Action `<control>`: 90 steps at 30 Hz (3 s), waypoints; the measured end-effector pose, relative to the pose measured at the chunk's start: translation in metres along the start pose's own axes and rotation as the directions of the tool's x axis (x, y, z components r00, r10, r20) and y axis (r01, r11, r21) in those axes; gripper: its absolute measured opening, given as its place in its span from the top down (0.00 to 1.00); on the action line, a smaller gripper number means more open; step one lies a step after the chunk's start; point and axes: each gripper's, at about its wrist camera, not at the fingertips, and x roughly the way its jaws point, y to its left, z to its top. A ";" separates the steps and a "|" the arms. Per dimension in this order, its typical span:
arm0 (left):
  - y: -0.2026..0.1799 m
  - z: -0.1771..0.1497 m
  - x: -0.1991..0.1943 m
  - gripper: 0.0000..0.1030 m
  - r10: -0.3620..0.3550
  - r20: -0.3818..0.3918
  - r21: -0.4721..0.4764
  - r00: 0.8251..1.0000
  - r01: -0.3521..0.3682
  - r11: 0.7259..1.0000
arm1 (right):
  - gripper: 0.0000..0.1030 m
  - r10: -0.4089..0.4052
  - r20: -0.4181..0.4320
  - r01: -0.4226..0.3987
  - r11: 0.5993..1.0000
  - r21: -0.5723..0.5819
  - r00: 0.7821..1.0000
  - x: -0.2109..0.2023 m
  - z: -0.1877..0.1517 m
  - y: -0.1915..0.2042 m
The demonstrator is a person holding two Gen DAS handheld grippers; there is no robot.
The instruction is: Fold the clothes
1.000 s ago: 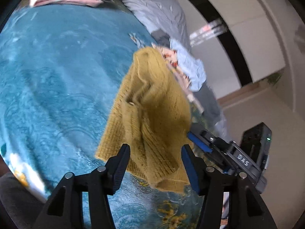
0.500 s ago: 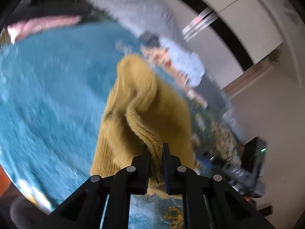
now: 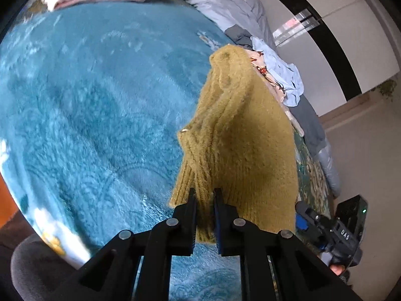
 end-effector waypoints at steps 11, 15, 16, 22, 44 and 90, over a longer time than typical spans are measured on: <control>-0.004 0.017 -0.041 0.37 -0.078 0.150 0.022 0.986 0.076 0.997 | 0.38 0.123 -0.043 -0.121 0.991 0.056 0.991 0.031 -0.021 0.008; 0.002 0.023 -0.039 0.35 -0.062 0.149 -0.011 0.987 0.065 0.998 | 0.38 0.124 -0.013 -0.123 0.989 0.077 0.992 0.032 -0.023 0.010; 0.003 0.024 -0.038 0.35 -0.059 0.145 -0.015 0.988 0.062 0.998 | 0.38 0.129 -0.004 -0.128 0.988 0.089 0.992 0.032 -0.024 0.009; 0.009 0.027 -0.034 0.35 -0.042 0.121 -0.040 0.992 0.047 0.998 | 0.65 0.139 0.006 -0.138 0.981 0.135 0.990 0.033 -0.024 0.004; -0.033 0.113 0.014 0.24 -0.150 0.055 -0.049 0.987 0.152 0.987 | 0.69 0.070 -0.233 -0.094 0.991 -0.093 0.970 -0.027 0.116 -0.071; -0.092 0.162 0.159 0.59 -0.037 -0.385 0.201 0.922 0.123 0.972 | 0.57 0.080 0.296 -0.216 0.859 0.464 0.952 -0.018 0.025 -0.095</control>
